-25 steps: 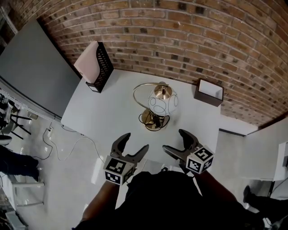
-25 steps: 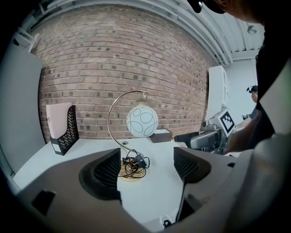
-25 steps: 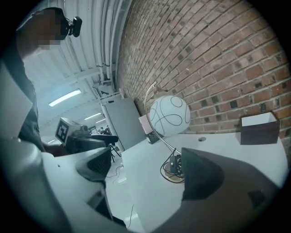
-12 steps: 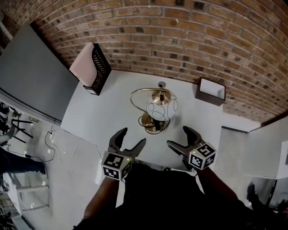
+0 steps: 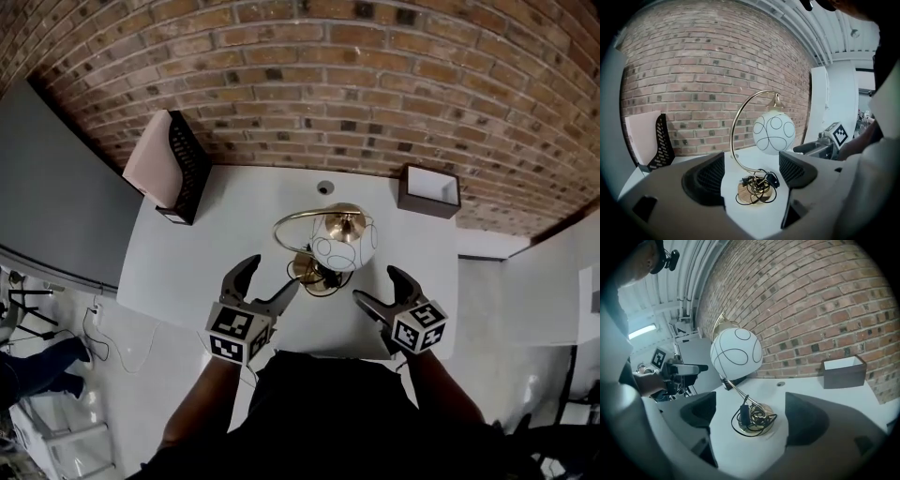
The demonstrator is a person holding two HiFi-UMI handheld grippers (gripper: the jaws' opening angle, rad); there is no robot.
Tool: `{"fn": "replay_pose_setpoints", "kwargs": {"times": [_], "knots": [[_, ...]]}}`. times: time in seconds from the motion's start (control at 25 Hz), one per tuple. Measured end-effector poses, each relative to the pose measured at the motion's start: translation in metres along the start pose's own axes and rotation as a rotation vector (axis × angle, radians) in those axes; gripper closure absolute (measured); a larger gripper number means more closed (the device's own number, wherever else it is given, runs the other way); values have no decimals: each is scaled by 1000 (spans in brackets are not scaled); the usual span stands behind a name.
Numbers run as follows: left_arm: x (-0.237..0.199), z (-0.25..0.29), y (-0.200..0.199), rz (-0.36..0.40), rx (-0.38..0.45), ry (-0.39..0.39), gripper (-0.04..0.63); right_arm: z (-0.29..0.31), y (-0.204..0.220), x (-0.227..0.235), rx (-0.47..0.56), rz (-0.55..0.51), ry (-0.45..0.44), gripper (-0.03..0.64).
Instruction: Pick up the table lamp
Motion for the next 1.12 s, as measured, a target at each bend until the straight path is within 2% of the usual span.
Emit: {"fn": "replay_pose_setpoints", "kwargs": {"times": [0.24,0.56,0.8,0.96,1.12], "knots": [[-27,20,-8,7,33,73,233,21,13,2,-37,-36,106,179],[-40,37,-12,47,32,141,235,46,30,21,-104,-86,219,245],[-42,40,-14,80,27,154,236,59,43,38,-174,-114,252,268],[-44,44,-26,100,42,143,238,72,44,43,-211,-151,240,284],[-41,50,-27,138,-5,143,238,89,52,43,-265,-206,216,291]]}}
Point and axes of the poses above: the fingertips, and each gripper's own axes: z forward along the fingers, x to its right, y out of its underside, the point moved 7 cm from there along -z, backward along the fingers, and after that the axes turned 6 degrees about -y, right-handed, at the moved point
